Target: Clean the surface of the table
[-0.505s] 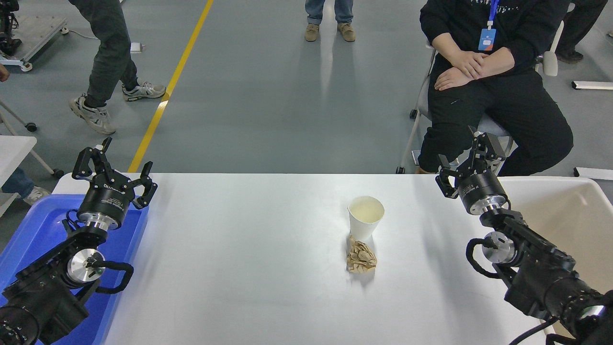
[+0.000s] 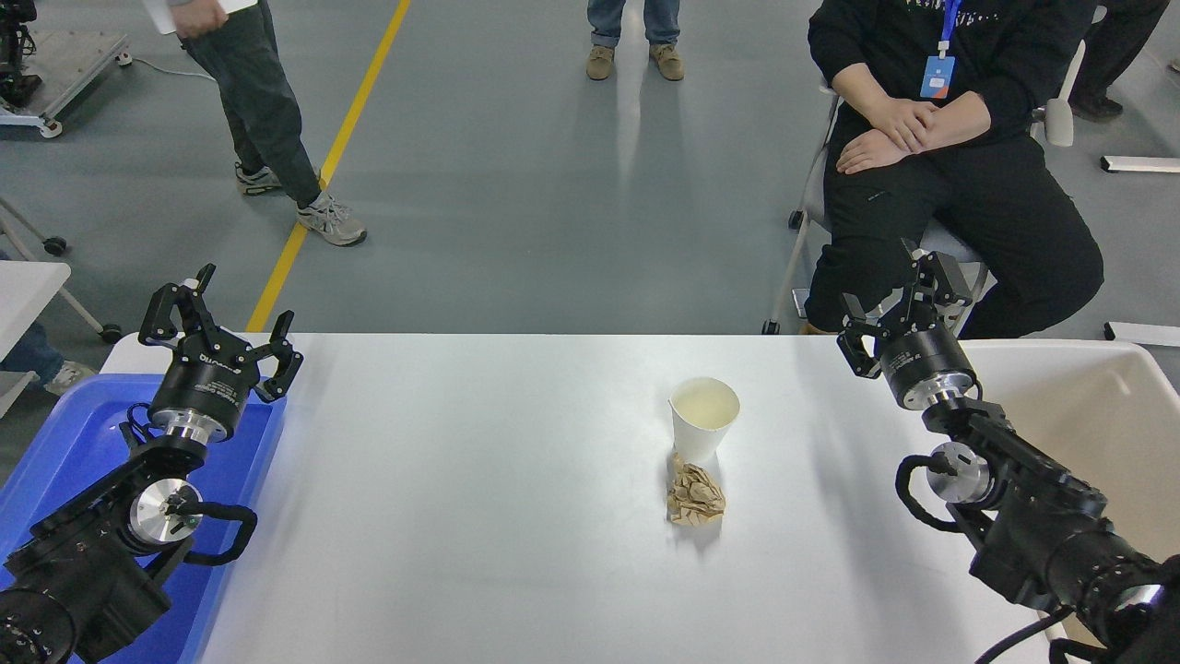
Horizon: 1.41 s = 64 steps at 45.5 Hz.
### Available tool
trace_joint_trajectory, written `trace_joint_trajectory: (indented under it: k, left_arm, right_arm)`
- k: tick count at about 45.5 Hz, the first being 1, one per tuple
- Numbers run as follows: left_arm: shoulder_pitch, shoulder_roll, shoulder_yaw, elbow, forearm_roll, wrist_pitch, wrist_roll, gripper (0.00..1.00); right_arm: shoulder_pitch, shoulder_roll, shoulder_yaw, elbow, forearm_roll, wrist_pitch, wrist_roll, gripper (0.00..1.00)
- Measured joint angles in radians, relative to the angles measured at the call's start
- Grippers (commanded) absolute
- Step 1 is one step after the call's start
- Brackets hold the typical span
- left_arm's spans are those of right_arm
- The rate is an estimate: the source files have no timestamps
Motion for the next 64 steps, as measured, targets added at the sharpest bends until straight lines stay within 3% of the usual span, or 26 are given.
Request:
trace_joint_trajectory:
  k: [64]
  left_arm:
    - [0.0, 0.0, 0.0, 0.0, 0.0, 0.0, 0.0, 1.0]
  right_arm:
    - [0.013, -0.048, -0.019, -0.026, -0.007, 0.015, -0.006, 0.99]
